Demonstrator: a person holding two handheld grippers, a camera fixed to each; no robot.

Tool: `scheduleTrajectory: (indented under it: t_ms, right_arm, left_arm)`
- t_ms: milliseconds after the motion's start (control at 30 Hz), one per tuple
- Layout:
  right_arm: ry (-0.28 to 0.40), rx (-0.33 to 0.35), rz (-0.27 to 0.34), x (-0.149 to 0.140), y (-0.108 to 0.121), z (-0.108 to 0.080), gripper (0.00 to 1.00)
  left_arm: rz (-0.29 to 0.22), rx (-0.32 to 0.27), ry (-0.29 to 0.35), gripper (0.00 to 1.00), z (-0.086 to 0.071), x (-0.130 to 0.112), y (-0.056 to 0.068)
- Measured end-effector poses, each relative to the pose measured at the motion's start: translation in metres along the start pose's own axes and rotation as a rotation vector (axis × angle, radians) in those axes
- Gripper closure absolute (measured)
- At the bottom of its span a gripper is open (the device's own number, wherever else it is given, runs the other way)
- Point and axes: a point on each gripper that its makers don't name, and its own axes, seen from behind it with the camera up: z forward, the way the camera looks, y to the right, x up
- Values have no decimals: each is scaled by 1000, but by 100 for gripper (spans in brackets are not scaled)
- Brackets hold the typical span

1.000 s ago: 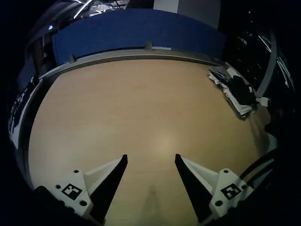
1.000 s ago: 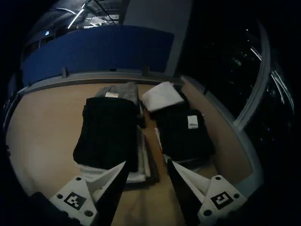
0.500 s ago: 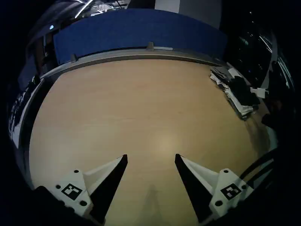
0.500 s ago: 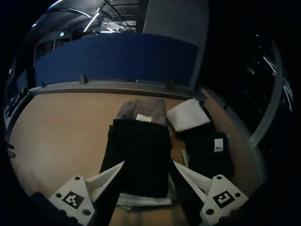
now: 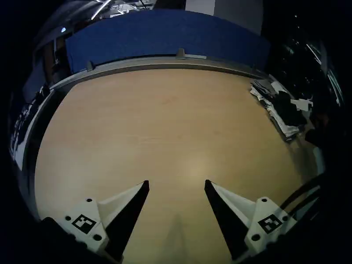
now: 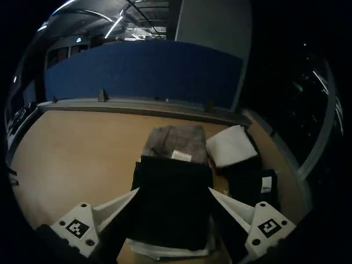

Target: Fold towel

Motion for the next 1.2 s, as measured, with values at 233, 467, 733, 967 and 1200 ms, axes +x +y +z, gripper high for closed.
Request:
scheduleTrajectory:
  t_ms: [233, 467, 733, 967, 1200]
  right_arm:
    - [-14, 15, 1, 2, 1, 21, 0]
    - [-43, 25, 18, -6, 5, 44, 0]
    - [-81, 31, 6, -24, 4, 62, 0]
    - [-98, 38, -10, -36, 3, 70, 0]
    - [-80, 43, 2, -26, 2, 67, 0]
  left_arm:
    - [-5, 6, -7, 6, 3, -1, -2]
    - [-14, 13, -20, 6, 4, -6, -4]
    - [-21, 21, -28, 6, 7, -8, -4]
    - [-19, 23, -31, 6, 8, -8, -3]
    - [-19, 21, -31, 6, 9, -7, -2]
